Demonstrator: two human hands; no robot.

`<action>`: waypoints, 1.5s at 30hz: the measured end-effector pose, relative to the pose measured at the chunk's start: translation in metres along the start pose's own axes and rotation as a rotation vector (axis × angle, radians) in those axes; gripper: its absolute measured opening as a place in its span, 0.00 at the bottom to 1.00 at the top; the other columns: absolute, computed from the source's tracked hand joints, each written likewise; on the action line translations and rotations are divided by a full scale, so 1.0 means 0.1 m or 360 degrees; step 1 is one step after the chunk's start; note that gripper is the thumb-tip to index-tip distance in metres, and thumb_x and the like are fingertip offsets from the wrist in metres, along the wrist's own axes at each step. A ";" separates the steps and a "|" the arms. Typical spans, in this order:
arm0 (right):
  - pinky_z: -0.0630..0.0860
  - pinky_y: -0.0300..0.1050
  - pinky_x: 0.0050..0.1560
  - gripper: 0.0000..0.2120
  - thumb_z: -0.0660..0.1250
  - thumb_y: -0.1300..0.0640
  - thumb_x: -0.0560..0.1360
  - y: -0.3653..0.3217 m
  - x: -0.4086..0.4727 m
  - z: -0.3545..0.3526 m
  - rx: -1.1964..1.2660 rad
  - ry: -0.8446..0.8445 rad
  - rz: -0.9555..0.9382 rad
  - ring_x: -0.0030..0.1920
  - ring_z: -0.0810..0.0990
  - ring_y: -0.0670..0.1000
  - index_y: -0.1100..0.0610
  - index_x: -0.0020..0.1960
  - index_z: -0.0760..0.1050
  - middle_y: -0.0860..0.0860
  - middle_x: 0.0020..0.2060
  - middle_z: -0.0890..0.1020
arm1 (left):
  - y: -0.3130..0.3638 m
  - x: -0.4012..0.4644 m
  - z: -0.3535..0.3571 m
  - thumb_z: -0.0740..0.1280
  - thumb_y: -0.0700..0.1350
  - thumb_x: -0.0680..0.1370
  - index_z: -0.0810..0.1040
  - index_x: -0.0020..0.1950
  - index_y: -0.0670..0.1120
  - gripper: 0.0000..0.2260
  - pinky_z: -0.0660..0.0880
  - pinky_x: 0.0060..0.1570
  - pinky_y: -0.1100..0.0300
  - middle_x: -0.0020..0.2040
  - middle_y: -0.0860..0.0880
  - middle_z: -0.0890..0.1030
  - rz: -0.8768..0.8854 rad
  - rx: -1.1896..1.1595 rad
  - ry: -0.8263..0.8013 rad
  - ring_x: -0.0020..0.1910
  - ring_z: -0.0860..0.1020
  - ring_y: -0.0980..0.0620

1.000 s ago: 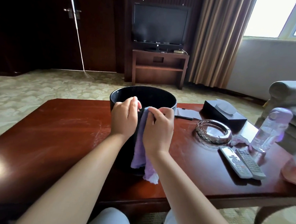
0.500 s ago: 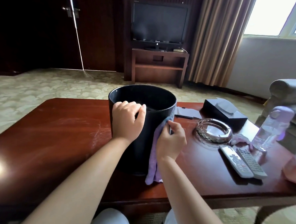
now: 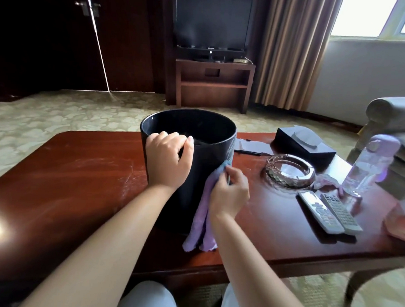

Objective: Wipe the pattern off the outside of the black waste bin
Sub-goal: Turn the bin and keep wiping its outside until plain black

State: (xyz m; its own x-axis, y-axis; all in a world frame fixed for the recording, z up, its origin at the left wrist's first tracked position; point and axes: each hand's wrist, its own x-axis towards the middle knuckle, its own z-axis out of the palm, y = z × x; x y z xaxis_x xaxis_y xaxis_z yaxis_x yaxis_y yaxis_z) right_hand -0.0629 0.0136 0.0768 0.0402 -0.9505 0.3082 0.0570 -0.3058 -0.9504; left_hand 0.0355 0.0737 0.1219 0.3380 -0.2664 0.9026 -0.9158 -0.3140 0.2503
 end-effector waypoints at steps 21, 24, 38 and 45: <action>0.65 0.35 0.47 0.11 0.62 0.64 0.75 0.89 -0.40 -0.10 -0.0467 -0.0214 0.0870 0.54 0.78 0.55 0.61 0.55 0.80 0.56 0.52 0.82 | 0.01 -0.02 0.03 0.58 0.46 0.78 0.63 0.27 0.45 0.18 0.60 0.38 0.54 0.26 0.52 0.63 0.0018 0.0036 0.0064 0.29 0.64 0.49; 0.62 0.29 0.47 0.10 0.63 0.66 0.75 0.73 -0.35 -0.06 -0.0273 -0.0065 0.0494 0.50 0.77 0.52 0.63 0.53 0.81 0.57 0.50 0.80 | 0.00 -0.03 0.04 0.58 0.46 0.78 0.64 0.27 0.44 0.19 0.60 0.38 0.54 0.25 0.50 0.65 0.0016 0.0034 0.0074 0.29 0.64 0.49; 0.64 0.34 0.47 0.12 0.58 0.57 0.79 0.78 -0.53 -0.06 -0.0378 -0.0468 0.0525 0.46 0.71 0.48 0.62 0.57 0.74 0.53 0.54 0.67 | 0.00 -0.03 0.05 0.58 0.45 0.78 0.63 0.27 0.44 0.18 0.58 0.38 0.57 0.26 0.52 0.63 0.0031 0.0038 0.0122 0.29 0.63 0.51; 0.66 0.41 0.47 0.09 0.54 0.63 0.77 0.85 -0.46 -0.13 -0.0725 -0.0745 0.0689 0.42 0.69 0.52 0.61 0.54 0.70 0.56 0.55 0.66 | 0.00 -0.04 0.06 0.58 0.45 0.78 0.65 0.27 0.43 0.18 0.57 0.39 0.58 0.25 0.51 0.65 0.0009 0.0046 0.0127 0.30 0.63 0.51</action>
State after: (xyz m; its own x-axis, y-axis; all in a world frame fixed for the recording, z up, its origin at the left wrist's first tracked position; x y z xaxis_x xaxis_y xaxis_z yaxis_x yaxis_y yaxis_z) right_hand -0.0733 0.0306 -0.0182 0.3877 -0.8988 -0.2046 -0.4709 -0.0023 -0.8822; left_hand 0.0353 0.0697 0.1163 0.3136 -0.1951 0.9293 -0.9106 -0.3391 0.2361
